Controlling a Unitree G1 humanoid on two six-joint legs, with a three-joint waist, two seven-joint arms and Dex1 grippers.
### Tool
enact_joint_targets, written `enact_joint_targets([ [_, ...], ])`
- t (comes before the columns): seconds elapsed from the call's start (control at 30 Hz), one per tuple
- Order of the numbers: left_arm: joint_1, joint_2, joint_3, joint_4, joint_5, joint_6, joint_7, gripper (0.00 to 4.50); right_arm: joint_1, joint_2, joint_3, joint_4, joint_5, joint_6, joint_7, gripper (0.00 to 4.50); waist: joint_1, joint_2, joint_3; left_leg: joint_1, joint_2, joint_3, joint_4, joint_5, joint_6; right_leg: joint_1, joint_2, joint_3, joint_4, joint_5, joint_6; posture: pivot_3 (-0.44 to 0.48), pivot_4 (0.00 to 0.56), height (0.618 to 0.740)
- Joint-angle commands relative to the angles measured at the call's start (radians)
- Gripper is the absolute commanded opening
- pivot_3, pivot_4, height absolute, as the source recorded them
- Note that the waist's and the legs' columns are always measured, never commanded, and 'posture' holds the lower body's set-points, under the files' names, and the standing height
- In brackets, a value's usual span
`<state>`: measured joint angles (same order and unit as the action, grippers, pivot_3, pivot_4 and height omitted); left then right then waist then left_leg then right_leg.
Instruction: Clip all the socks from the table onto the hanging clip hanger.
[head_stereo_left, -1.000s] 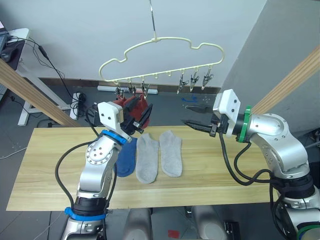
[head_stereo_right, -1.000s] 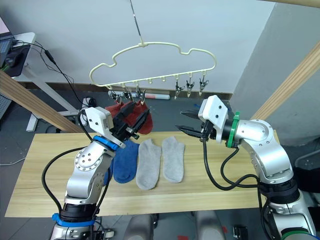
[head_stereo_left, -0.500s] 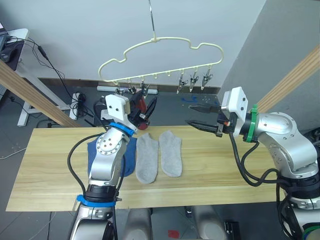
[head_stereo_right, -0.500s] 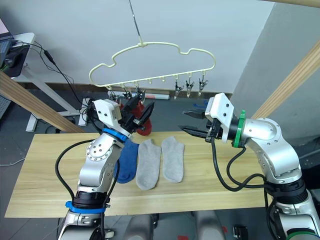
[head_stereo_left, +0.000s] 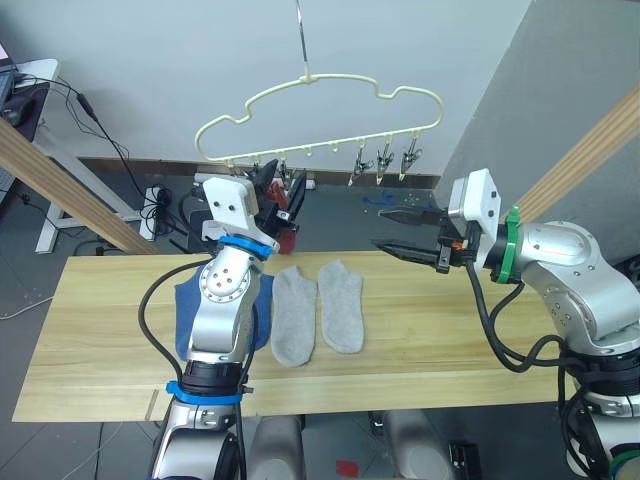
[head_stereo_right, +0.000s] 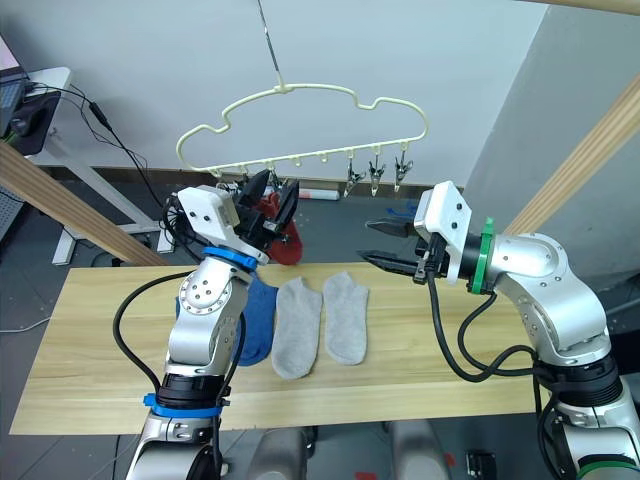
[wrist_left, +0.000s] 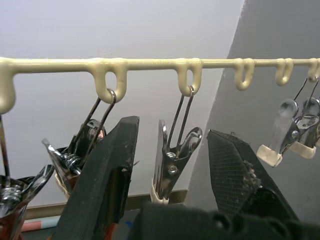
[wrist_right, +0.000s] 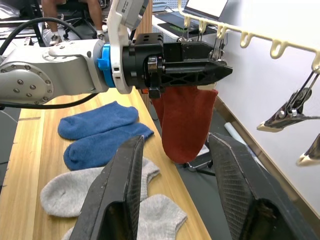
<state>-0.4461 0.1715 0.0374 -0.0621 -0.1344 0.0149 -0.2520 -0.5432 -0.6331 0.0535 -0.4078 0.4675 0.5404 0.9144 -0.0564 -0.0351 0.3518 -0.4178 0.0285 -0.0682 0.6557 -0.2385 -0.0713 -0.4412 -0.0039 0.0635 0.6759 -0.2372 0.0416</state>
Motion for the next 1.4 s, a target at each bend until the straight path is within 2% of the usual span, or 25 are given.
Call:
enact_joint_targets([
  [0.03, -0.017, 0.002, 0.0, -0.046, -0.001, -0.006, 0.002, 2.45, -0.02, -0.013, -0.029, -0.031, 0.027, 0.0, 0.004, 2.1, 0.0, 0.0, 0.0, 0.0, 0.0, 0.0, 0.002, 0.0, 0.0, 0.0, 0.0, 0.0, 0.002, 0.0, 0.0, -0.092, 0.323, 0.735],
  [0.17, -0.022, 0.0, -0.003, -0.045, -0.013, -0.005, -0.01, 2.45, -0.022, -0.011, -0.028, -0.027, 0.028, -0.001, 0.0, 2.1, -0.001, 0.0, 0.0, 0.0, 0.0, 0.0, 0.007, 0.0, 0.0, 0.001, 0.001, 0.002, 0.003, 0.0, 0.001, -0.092, 0.324, 0.735],
  [0.2, -0.025, 0.0, -0.005, -0.043, -0.015, -0.006, -0.014, 2.08, -0.022, -0.01, -0.028, -0.025, 0.028, -0.002, 0.0, 2.15, -0.001, 0.0, 0.0, 0.0, 0.0, 0.0, 0.007, 0.0, 0.001, 0.001, 0.001, 0.002, 0.003, 0.0, 0.002, -0.093, 0.324, 0.735],
  [0.23, -0.027, -0.001, -0.004, -0.041, -0.015, -0.005, -0.014, 1.92, -0.023, -0.009, -0.027, -0.024, 0.028, -0.002, -0.001, 2.15, -0.001, 0.0, 0.0, 0.0, 0.0, 0.0, 0.007, 0.001, 0.001, 0.001, 0.001, 0.002, 0.003, -0.002, 0.006, -0.093, 0.323, 0.735],
  [0.4, -0.035, 0.001, 0.002, -0.025, -0.013, -0.003, -0.012, 0.25, -0.022, 0.001, -0.025, -0.027, 0.037, 0.009, -0.012, 2.15, -0.001, 0.0, 0.0, 0.0, 0.0, 0.0, 0.007, 0.002, 0.002, 0.001, 0.001, 0.002, 0.003, -0.002, 0.006, -0.093, 0.321, 0.735],
  [0.43, -0.037, 0.002, 0.003, -0.023, -0.012, -0.003, -0.011, 0.03, -0.02, 0.002, -0.024, -0.029, 0.04, 0.012, -0.014, 2.15, -0.001, 0.0, 0.0, 0.0, 0.0, 0.0, 0.007, 0.002, 0.002, 0.001, 0.001, 0.002, 0.003, -0.002, 0.006, -0.093, 0.321, 0.735],
  [0.6, -0.037, 0.016, 0.021, -0.018, -0.012, 0.009, -0.004, 0.03, 0.001, 0.031, -0.005, -0.045, 0.043, 0.031, -0.054, 2.15, 0.0, 0.0, 0.0, 0.0, 0.0, 0.001, 0.007, 0.002, 0.002, 0.0, 0.001, 0.002, 0.003, 0.001, 0.002, -0.088, 0.321, 0.735],
  [0.67, -0.031, 0.026, 0.028, -0.025, -0.012, 0.013, -0.004, 0.0, 0.012, 0.054, 0.006, -0.054, 0.043, 0.035, -0.076, 2.71, -0.001, 0.0, 0.0, 0.0, 0.0, 0.001, 0.007, 0.002, 0.002, 0.0, 0.001, 0.002, 0.003, 0.001, 0.002, -0.086, 0.32, 0.735],
  [0.8, -0.026, 0.038, 0.034, -0.037, -0.022, 0.014, -0.017, 0.0, 0.025, 0.082, 0.028, -0.065, 0.024, 0.02, -0.097, 4.14, 0.0, 0.0, 0.0, 0.0, 0.0, 0.001, 0.007, 0.002, 0.002, 0.0, 0.001, 0.003, 0.003, 0.001, 0.002, -0.074, 0.319, 0.735],
  [0.9, -0.022, 0.045, 0.033, -0.043, -0.029, -0.002, -0.039, 0.0, 0.026, 0.087, 0.033, -0.065, 0.02, 0.013, -0.101, 4.14, 0.0, 0.0, 0.0, 0.0, 0.0, 0.001, 0.007, 0.002, 0.002, 0.0, 0.001, 0.002, 0.003, 0.001, 0.002, -0.075, 0.317, 0.735],
  [1.0, -0.018, 0.05, 0.035, -0.042, -0.03, -0.001, -0.046, 0.6, 0.022, 0.089, 0.038, -0.062, 0.015, 0.004, -0.102, 4.18, -0.001, 0.0, 0.0, 0.0, 0.0, 0.001, 0.007, 0.002, 0.002, 0.0, 0.001, 0.003, 0.003, 0.001, 0.002, -0.076, 0.318, 0.735],
  [1.1, -0.008, 0.062, 0.026, -0.043, -0.005, -0.01, -0.047, 1.49, 0.019, 0.09, 0.041, -0.064, 0.013, -0.002, -0.105, 4.18, 0.0, 0.0, 0.0, 0.0, 0.0, 0.001, 0.007, 0.002, 0.002, 0.0, 0.001, 0.003, 0.003, 0.0, 0.003, -0.076, 0.318, 0.735],
  [1.4, 0.032, 0.077, 0.023, -0.08, -0.009, -0.038, -0.074, 1.49, 0.022, 0.086, 0.046, -0.072, 0.013, -0.02, -0.105, 4.18, 0.0, 0.0, 0.0, 0.0, 0.0, 0.001, 0.007, 0.002, 0.002, 0.0, 0.001, 0.003, 0.003, -0.002, 0.006, -0.073, 0.31, 0.735],
])
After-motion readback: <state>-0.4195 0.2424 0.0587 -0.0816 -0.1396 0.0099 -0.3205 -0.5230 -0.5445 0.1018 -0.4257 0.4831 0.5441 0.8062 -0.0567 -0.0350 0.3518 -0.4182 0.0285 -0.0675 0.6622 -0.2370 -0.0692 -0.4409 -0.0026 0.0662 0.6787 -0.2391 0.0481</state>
